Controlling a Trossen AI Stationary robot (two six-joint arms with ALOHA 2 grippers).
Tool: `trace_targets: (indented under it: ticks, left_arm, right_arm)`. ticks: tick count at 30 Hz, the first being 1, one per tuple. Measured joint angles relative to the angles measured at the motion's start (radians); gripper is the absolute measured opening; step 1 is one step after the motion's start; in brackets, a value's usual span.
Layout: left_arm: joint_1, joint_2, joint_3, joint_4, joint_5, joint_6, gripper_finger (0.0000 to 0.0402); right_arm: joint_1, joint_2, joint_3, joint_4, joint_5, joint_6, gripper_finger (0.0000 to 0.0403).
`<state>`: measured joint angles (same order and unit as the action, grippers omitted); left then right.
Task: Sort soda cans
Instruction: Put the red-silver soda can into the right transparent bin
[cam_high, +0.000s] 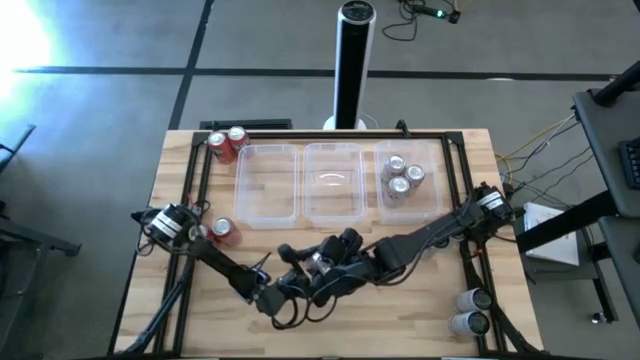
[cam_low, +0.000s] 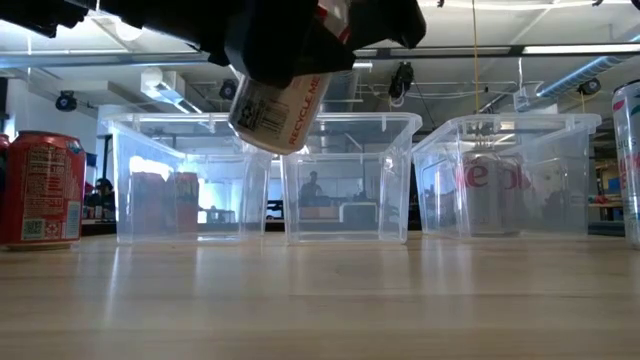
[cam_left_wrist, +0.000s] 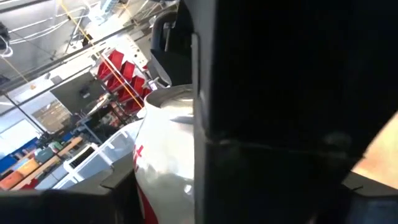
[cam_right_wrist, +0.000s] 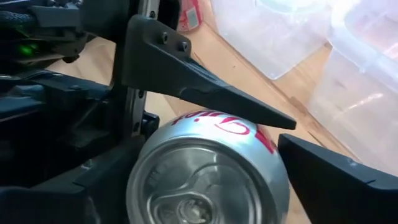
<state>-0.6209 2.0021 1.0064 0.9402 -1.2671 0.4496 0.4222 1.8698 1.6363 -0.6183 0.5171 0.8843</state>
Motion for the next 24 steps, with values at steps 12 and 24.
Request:
trace_targets:
  ticks: [12,24]
  left_arm:
    - [-0.049,-0.058,-0.013,-0.027,0.0,0.077,0.0331]
    - [-0.139,-0.384,-0.292,-0.181,-0.042,-0.097,0.0342]
  right_arm:
    - [-0.004,0.0,0.025,0.061,-0.1,-0.16,0.0307]
    - [-0.018,-0.005,0.145,-0.018,-0.089,-0.348,0.0304]
